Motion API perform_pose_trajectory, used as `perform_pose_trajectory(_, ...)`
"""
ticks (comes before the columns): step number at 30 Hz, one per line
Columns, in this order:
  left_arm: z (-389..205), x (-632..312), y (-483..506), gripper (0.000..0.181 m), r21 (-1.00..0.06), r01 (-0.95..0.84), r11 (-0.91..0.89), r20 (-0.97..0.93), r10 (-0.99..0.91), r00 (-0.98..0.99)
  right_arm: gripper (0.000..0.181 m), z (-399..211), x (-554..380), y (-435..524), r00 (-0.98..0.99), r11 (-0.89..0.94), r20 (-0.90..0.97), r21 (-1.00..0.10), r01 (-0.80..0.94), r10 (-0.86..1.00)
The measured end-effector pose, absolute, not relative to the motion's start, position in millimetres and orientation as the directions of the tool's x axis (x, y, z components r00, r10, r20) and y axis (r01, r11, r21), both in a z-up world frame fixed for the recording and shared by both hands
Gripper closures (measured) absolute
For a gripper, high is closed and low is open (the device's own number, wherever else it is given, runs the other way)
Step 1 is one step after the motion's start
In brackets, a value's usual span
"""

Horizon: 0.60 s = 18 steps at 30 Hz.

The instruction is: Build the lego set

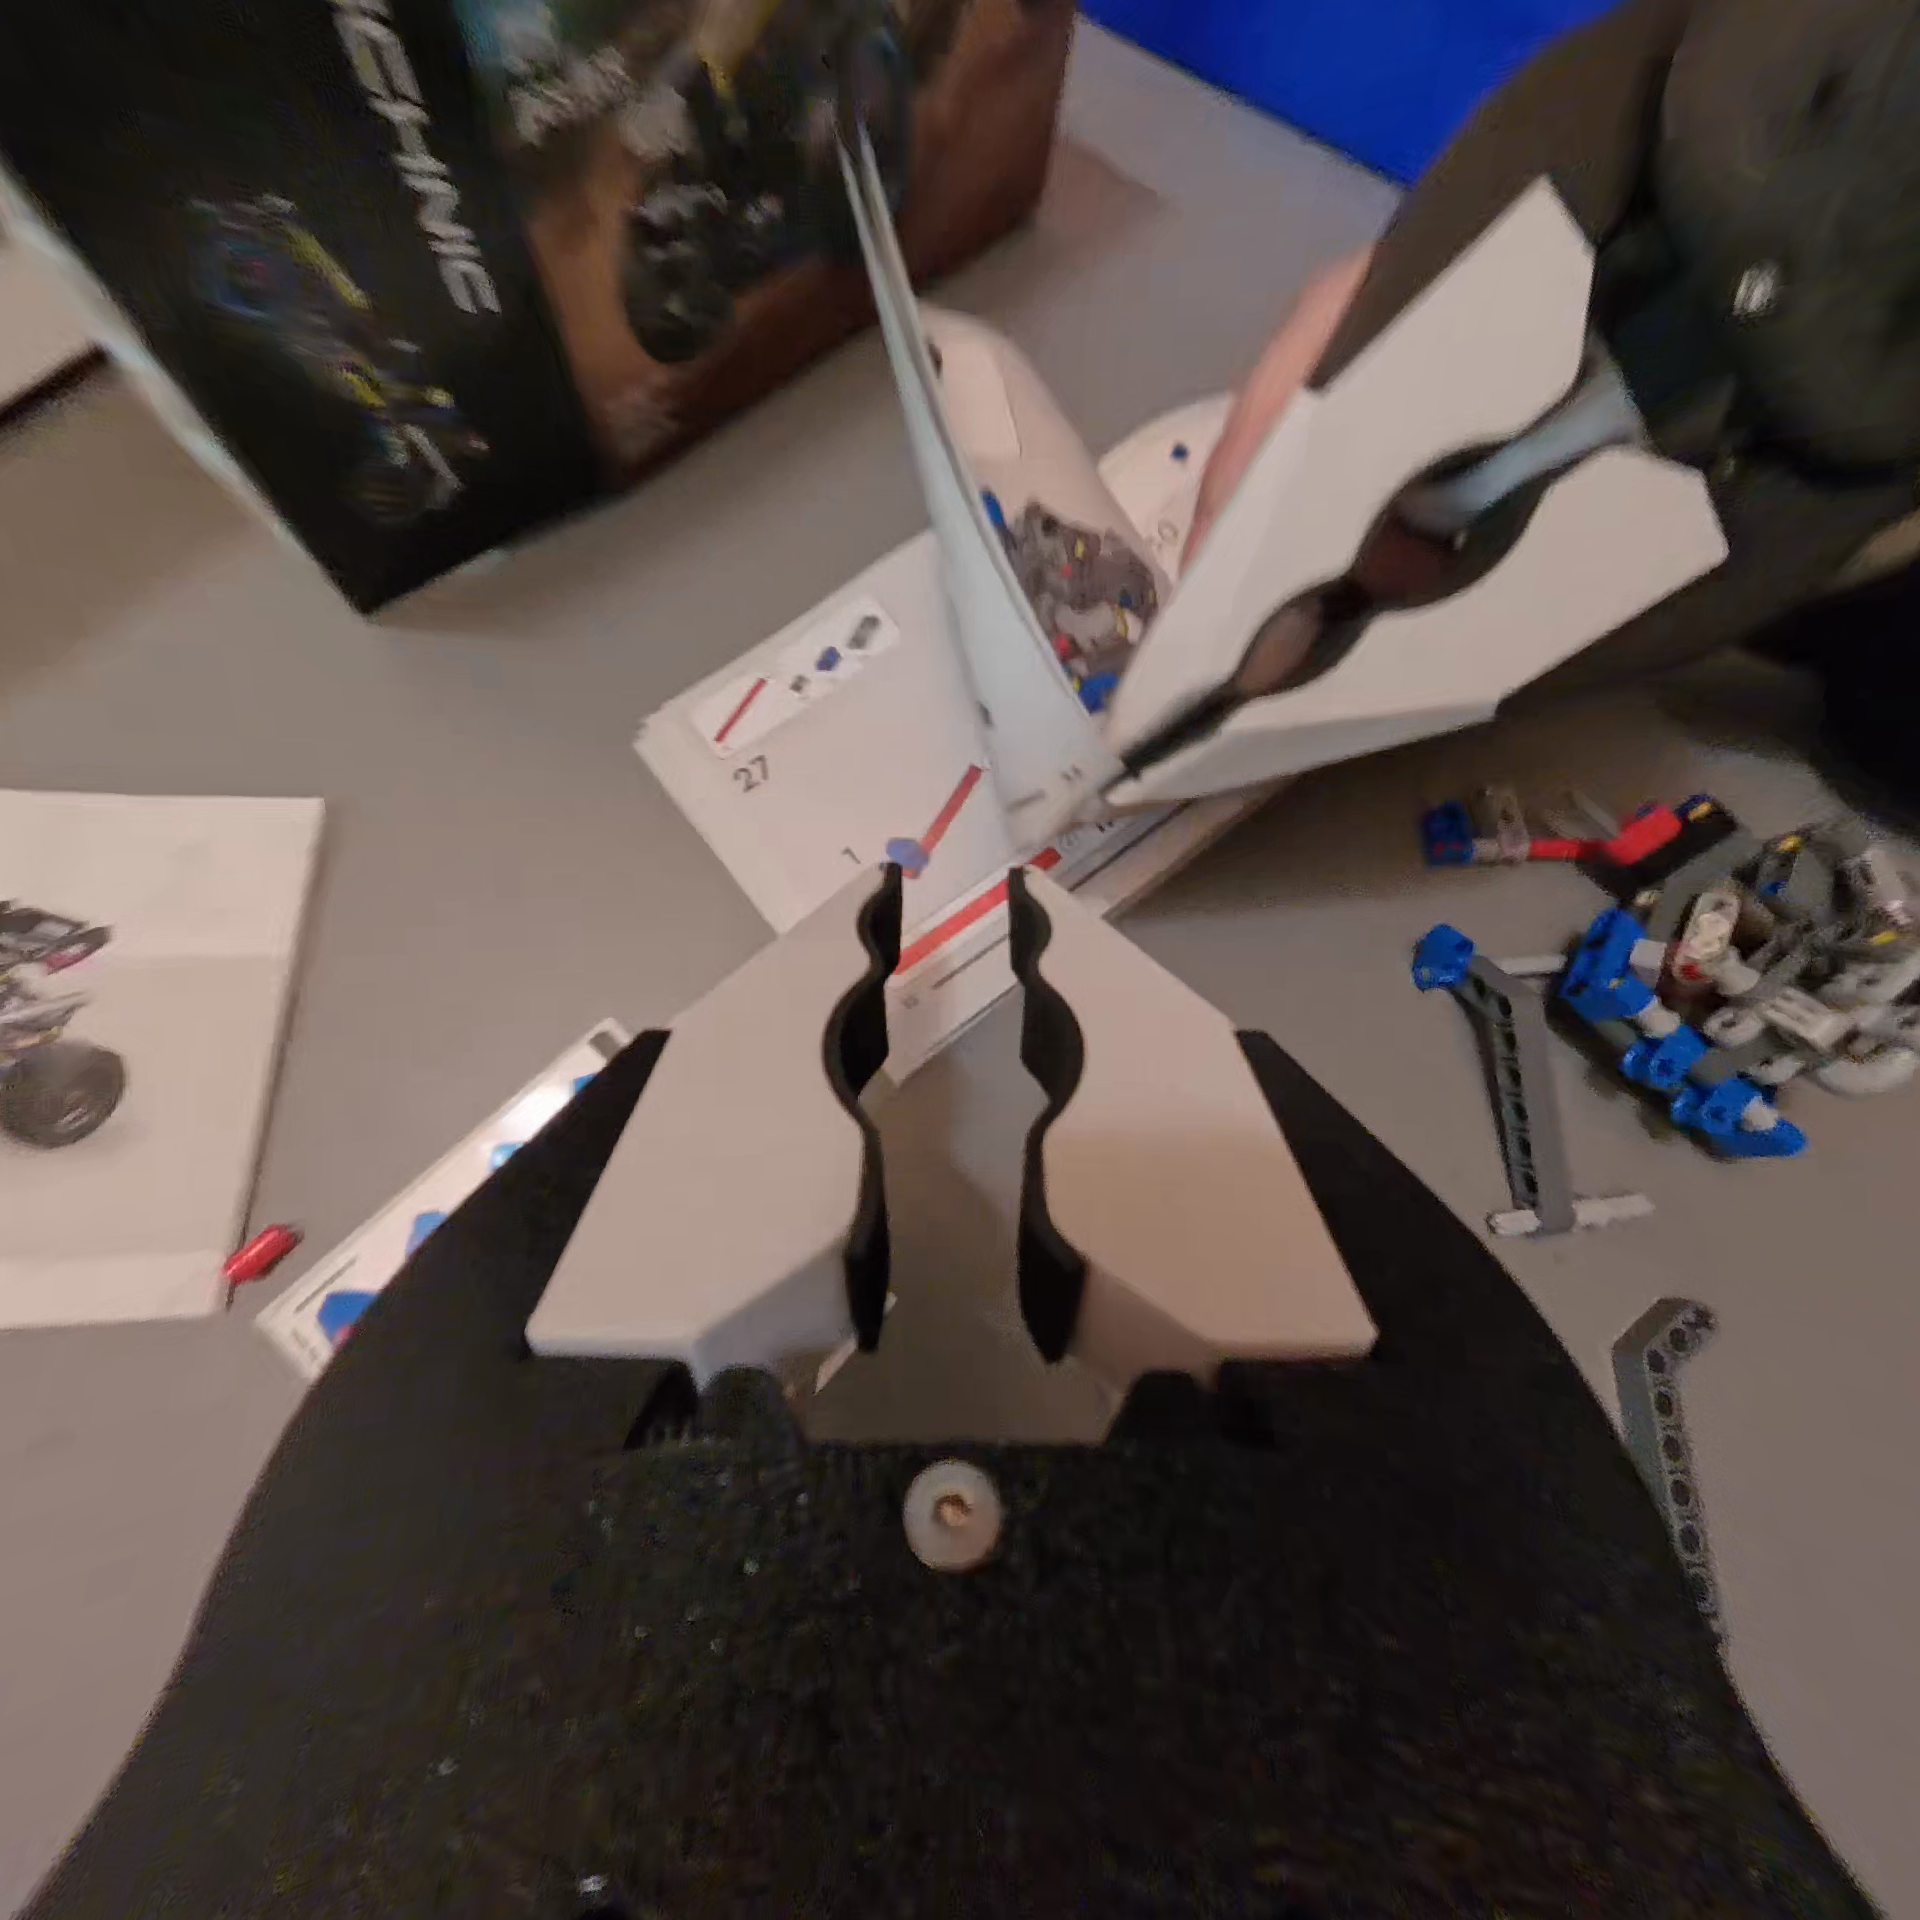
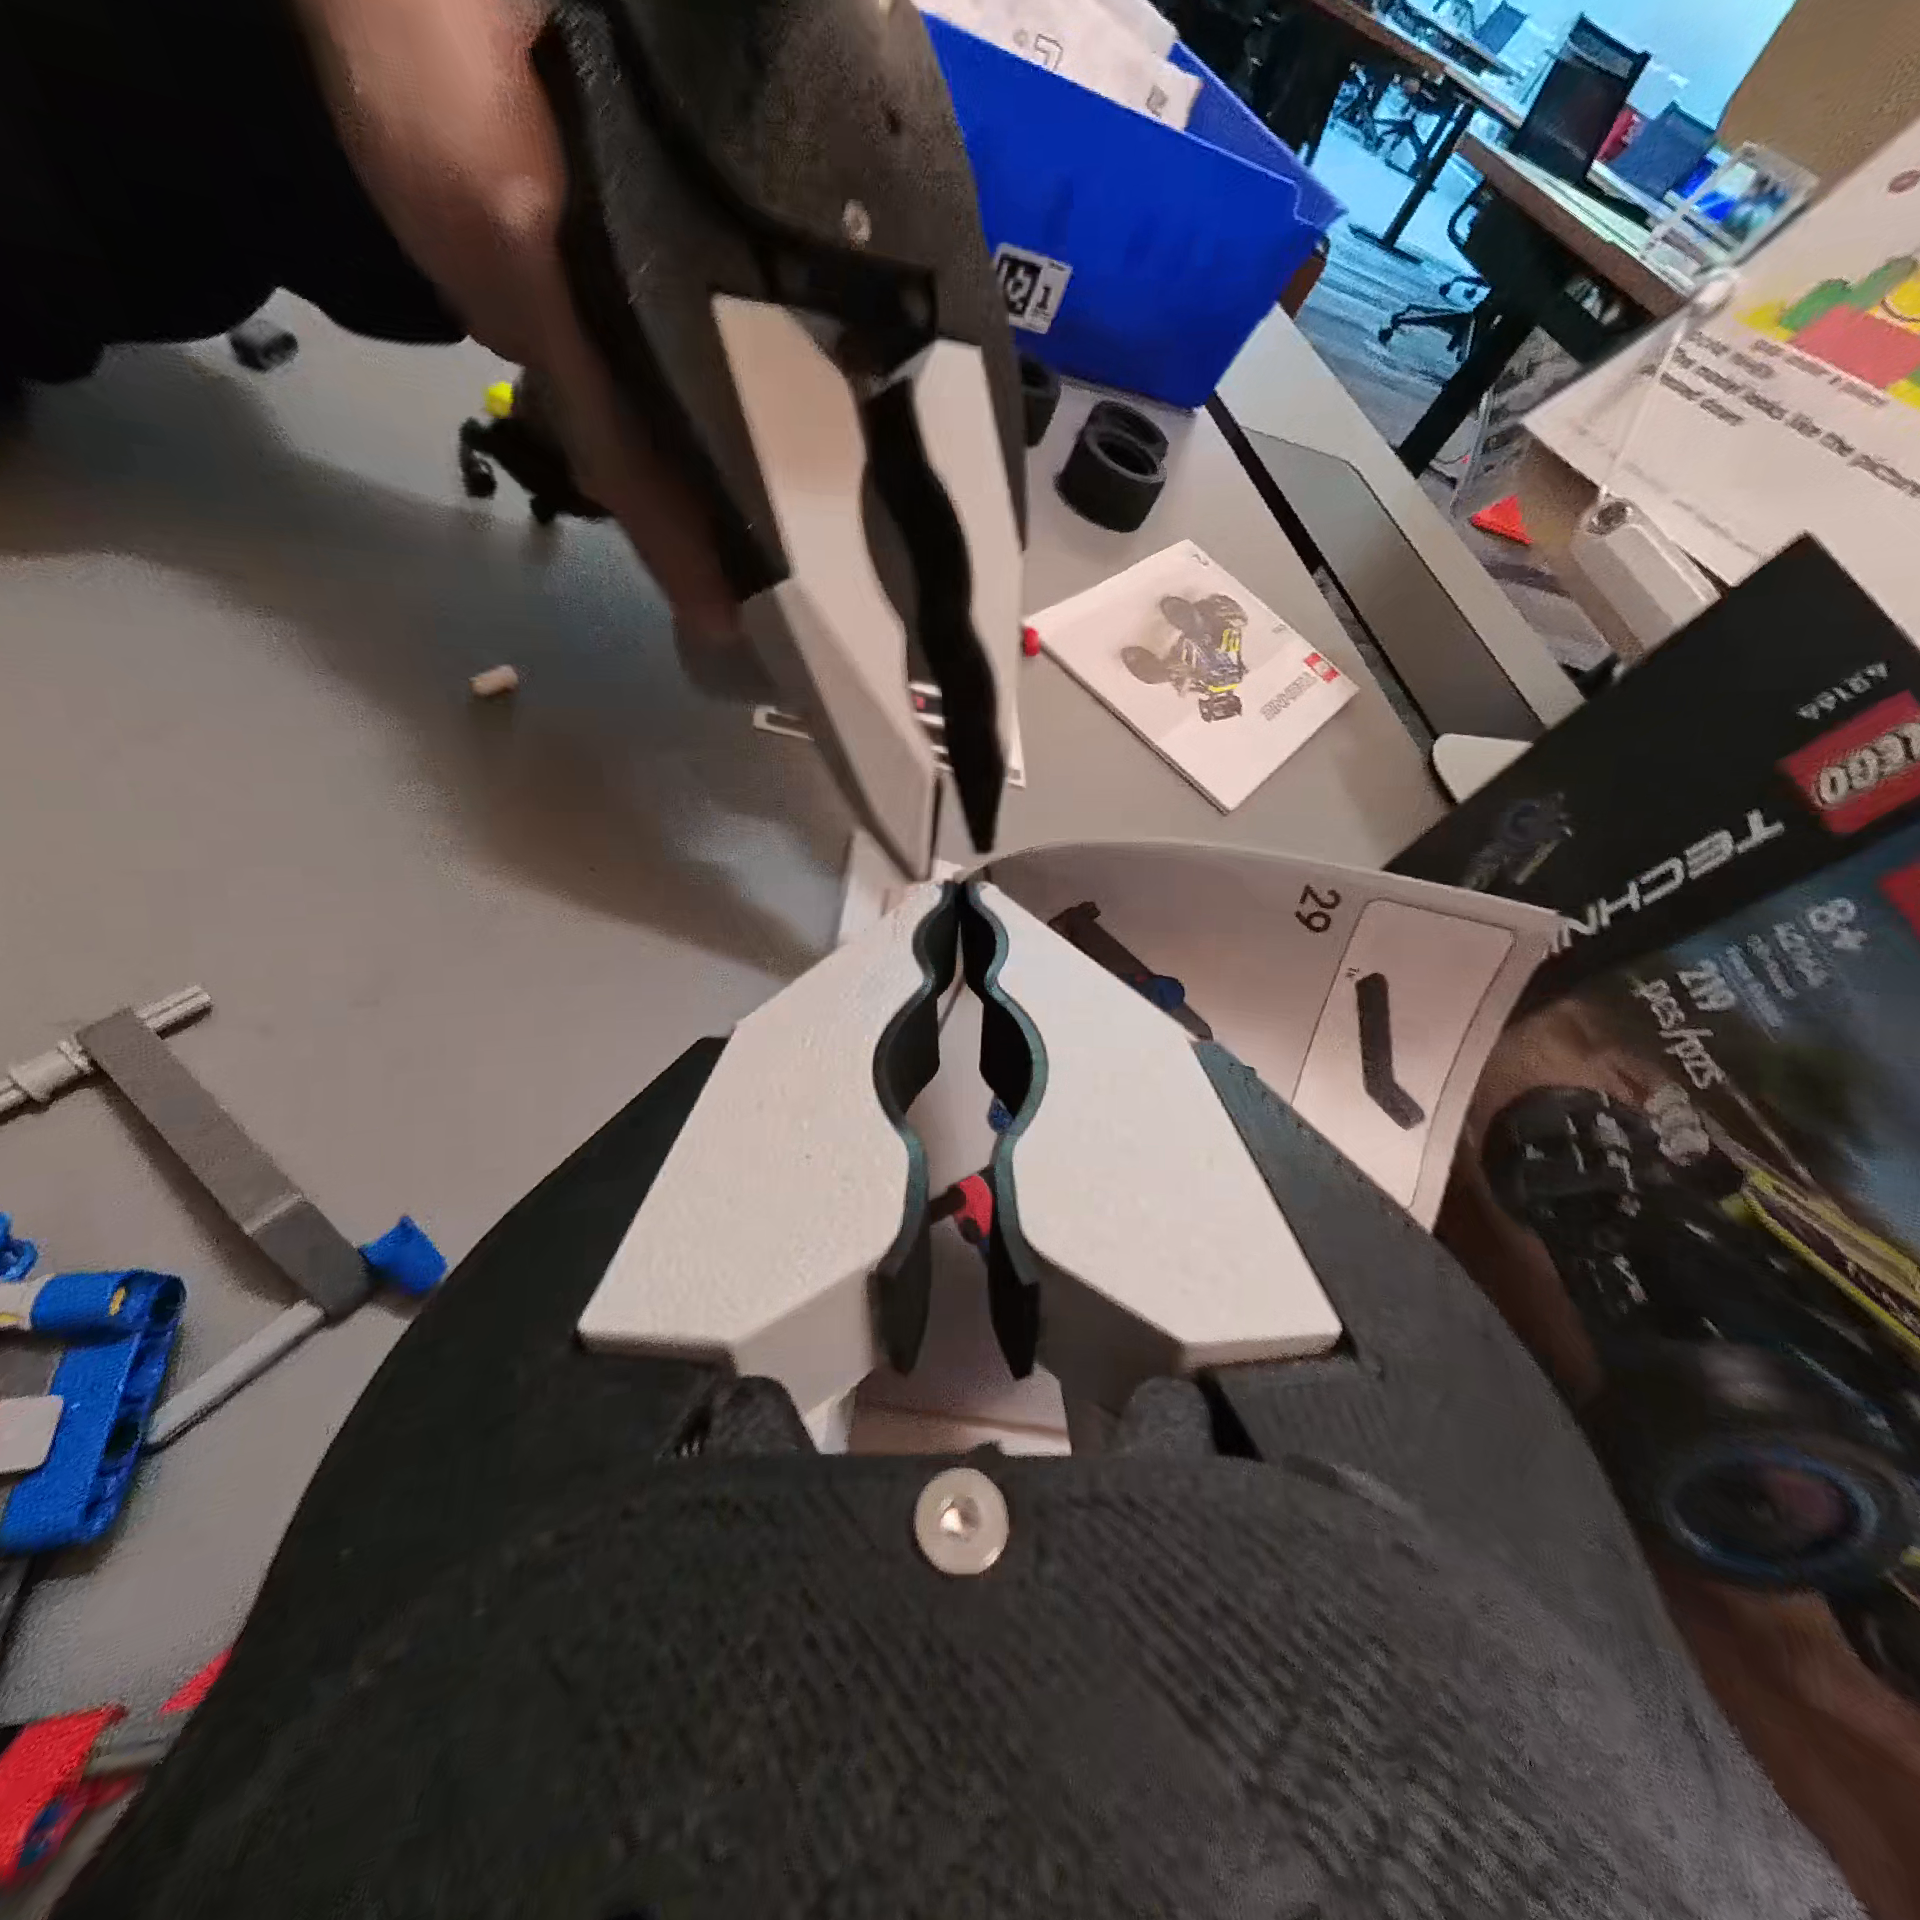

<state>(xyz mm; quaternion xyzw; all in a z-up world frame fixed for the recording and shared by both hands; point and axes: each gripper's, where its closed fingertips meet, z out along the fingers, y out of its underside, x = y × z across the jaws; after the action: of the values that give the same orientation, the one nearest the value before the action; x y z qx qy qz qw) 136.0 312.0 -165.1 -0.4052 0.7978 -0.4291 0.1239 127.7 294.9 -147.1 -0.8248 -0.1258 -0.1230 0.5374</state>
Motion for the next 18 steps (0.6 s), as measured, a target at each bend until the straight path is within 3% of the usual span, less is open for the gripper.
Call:
perform_pose_trajectory(5, -140.4, 132.0, 321.6, 0.156, -0.848, -0.516, 0.120, 0.294, -0.704, -0.647, 0.181, -150.3, 117.8, 302.4, 0.934, -0.368, 0.342, -0.860, 0.354, 0.099)
perform_pose_trajectory(9, -132.6, 135.7, 310.9, 0.147, -0.837, -0.546, -0.025, 0.433, -0.640, -0.635, 0.181, -147.9, 114.7, 305.4, 0.927, -0.354, 0.363, -0.858, 0.372, 0.095)
perform_pose_trajectory(18, -143.3, 142.0, 304.1, 0.152, -0.823, -0.568, -0.009, 0.422, -0.679, -0.601, 0.181, -149.9, 114.1, 305.3, 0.910, -0.366, 0.401, -0.836, 0.410, 0.102)
